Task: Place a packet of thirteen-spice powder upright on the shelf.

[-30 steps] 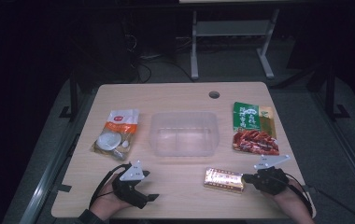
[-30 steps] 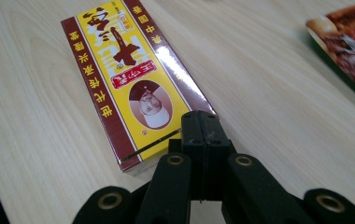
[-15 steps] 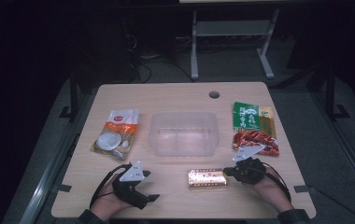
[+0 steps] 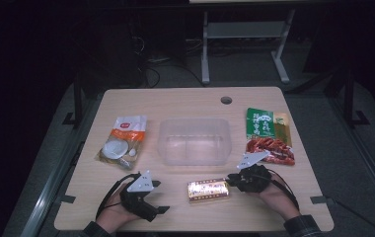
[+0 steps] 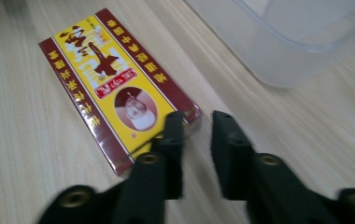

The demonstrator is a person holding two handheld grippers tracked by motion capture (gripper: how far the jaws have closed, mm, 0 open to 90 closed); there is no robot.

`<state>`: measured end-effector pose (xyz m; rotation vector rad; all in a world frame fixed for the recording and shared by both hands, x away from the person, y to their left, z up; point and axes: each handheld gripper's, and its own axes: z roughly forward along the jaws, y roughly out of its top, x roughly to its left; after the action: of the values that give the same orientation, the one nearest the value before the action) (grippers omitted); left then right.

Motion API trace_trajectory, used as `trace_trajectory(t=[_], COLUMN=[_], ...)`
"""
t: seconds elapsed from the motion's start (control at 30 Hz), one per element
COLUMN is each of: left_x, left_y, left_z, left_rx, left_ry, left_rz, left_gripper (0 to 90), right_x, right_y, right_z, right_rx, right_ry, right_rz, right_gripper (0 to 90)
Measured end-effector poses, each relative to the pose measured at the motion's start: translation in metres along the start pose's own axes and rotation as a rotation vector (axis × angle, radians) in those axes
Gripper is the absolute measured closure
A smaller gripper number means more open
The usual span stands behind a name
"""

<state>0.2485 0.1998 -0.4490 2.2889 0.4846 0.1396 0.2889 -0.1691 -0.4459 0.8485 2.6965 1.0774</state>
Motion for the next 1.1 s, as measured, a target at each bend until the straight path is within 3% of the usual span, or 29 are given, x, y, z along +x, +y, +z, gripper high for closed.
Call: trace_trajectory(t=[0.13, 0.17, 0.2, 0.23, 0.4, 0.57, 0.7, 0.93, 1.1], left_x=[0.003, 0.003, 0.002, 0.001, -0.003, -0.004, -0.003, 0.0, 0.0], left_y=[0.005, 0.005, 0.008, 0.009, 0.018, 0.027, 0.031, 0.045, 0.051], left_z=[0.004, 0.004, 0.007, 0.009, 0.017, 0.028, 0.034, 0.049, 0.056], left_rx=[-0.005, -0.005, -0.005, -0.004, -0.015, -0.015, -0.023, -0.02, -0.011], left_ry=[-0.01, -0.01, -0.021, -0.025, -0.049, -0.08, -0.083, -0.1, -0.084], left_rz=[0.033, 0.033, 0.036, 0.036, 0.065, 0.097, 0.109, 0.132, 0.15], left_gripper=[13.3, 13.1, 13.1, 13.0, 12.8, 13.0, 12.9, 12.8, 12.7], right_x=[-0.006, -0.006, -0.009, -0.01, -0.014, -0.015, -0.016, -0.018, -0.019], right_y=[-0.01, -0.01, -0.015, -0.017, -0.029, -0.035, -0.035, -0.033, -0.033], right_z=[-0.006, -0.006, -0.008, -0.009, -0.016, -0.017, -0.016, -0.016, -0.02], right_rx=[-0.046, -0.046, -0.046, -0.052, -0.069, -0.078, -0.085, -0.118, -0.156], right_ry=[-0.041, -0.041, -0.078, -0.086, -0.093, -0.121, -0.145, -0.166, -0.196], right_rz=[0.039, 0.039, 0.062, 0.073, 0.106, 0.107, 0.127, 0.13, 0.124], right_gripper=[42.8, 42.8, 34.3, 31.7, 28.7, 24.8, 18.5, 17.3, 16.6])
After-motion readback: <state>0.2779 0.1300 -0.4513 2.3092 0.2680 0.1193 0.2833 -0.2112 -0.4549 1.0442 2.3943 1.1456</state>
